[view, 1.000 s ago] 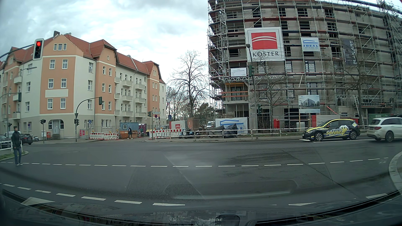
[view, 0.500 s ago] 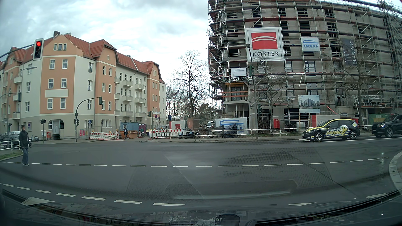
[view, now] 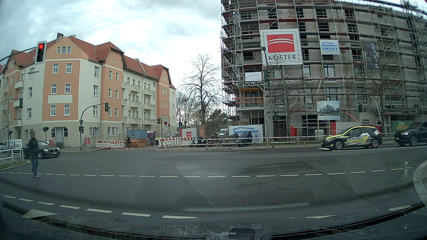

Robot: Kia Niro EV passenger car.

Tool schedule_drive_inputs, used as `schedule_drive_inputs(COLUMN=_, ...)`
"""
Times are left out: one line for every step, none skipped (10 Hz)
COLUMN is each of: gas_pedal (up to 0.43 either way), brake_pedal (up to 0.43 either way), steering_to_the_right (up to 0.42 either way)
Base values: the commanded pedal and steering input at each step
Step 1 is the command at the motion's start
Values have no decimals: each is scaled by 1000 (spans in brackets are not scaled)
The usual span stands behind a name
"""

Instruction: Follow the waypoints while adhering to traffic rules and regulations

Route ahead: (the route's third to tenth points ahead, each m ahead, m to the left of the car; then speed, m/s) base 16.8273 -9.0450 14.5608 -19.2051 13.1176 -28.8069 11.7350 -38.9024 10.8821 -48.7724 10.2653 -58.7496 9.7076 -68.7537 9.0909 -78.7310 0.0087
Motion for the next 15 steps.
schedule_drive_inputs(gas_pedal=0, brake_pedal=409, steering_to_the_right=109)
schedule_drive_inputs(gas_pedal=0, brake_pedal=409, steering_to_the_right=108)
schedule_drive_inputs(gas_pedal=0, brake_pedal=415, steering_to_the_right=108)
schedule_drive_inputs(gas_pedal=0, brake_pedal=415, steering_to_the_right=108)
schedule_drive_inputs(gas_pedal=0, brake_pedal=421, steering_to_the_right=108)
schedule_drive_inputs(gas_pedal=0, brake_pedal=421, steering_to_the_right=108)
schedule_drive_inputs(gas_pedal=0, brake_pedal=421, steering_to_the_right=108)
schedule_drive_inputs(gas_pedal=0, brake_pedal=421, steering_to_the_right=108)
schedule_drive_inputs(gas_pedal=0, brake_pedal=421, steering_to_the_right=108)
schedule_drive_inputs(gas_pedal=0, brake_pedal=421, steering_to_the_right=108)
schedule_drive_inputs(gas_pedal=0, brake_pedal=421, steering_to_the_right=108)
schedule_drive_inputs(gas_pedal=0, brake_pedal=421, steering_to_the_right=108)
schedule_drive_inputs(gas_pedal=0, brake_pedal=421, steering_to_the_right=108)
schedule_drive_inputs(gas_pedal=0, brake_pedal=421, steering_to_the_right=108)
schedule_drive_inputs(gas_pedal=0, brake_pedal=421, steering_to_the_right=108)
